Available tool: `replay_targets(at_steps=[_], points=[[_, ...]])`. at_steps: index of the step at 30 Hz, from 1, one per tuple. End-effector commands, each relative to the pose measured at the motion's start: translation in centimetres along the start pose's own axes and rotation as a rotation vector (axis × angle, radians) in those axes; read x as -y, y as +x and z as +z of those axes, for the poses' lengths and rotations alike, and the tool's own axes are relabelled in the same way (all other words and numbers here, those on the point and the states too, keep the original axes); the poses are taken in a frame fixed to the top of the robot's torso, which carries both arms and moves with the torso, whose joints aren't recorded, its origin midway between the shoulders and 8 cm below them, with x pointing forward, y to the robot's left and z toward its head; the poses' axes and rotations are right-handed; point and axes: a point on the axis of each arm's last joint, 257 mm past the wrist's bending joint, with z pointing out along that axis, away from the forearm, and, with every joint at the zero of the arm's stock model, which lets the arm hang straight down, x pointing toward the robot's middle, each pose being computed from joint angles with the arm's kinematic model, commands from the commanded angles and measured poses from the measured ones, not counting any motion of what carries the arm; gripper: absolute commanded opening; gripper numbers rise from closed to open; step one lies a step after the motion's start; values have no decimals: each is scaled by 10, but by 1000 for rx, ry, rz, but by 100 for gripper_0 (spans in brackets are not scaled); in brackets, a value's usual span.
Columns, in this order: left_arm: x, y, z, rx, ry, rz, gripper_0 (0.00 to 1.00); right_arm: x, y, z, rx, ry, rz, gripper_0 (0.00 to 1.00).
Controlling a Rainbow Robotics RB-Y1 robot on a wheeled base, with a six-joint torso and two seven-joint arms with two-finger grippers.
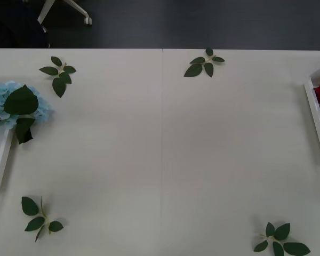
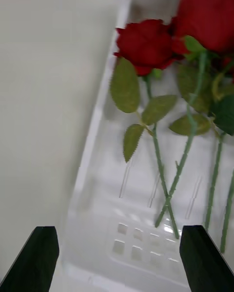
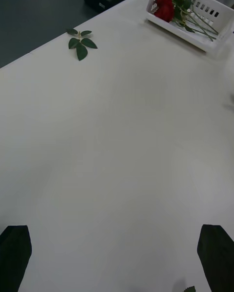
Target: Put the red flowers into the right box and the blue flowers into the left box
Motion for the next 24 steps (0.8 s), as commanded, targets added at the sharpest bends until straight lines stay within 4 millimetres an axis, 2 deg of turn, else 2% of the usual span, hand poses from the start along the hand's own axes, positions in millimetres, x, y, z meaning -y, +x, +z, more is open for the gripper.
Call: replay_targets(at_steps=[1,3,6,12,21,24], points=[[-9,-10,-12,-7,-36,102,100,-41,-32,-7,-9,-51,-166,73],[-9,-10,-12,-7,-36,102,100,-61,-40,-6,-8,-80,-223,73],[-9,-10,-12,-7,-36,102,100,-104,-47,-4,-20,-149,-336,73],[-9,-10,-12,-7,-36,102,100,-174,-42,-10,-68,-248,-539,73],[-9,-10,-12,-7,-36,102,100,-245,-39,-16,-55,-341,-744,73],[-9,-10,-12,-7,-36,102,100,-261,-36,-17,-51,-363,-791,73]])
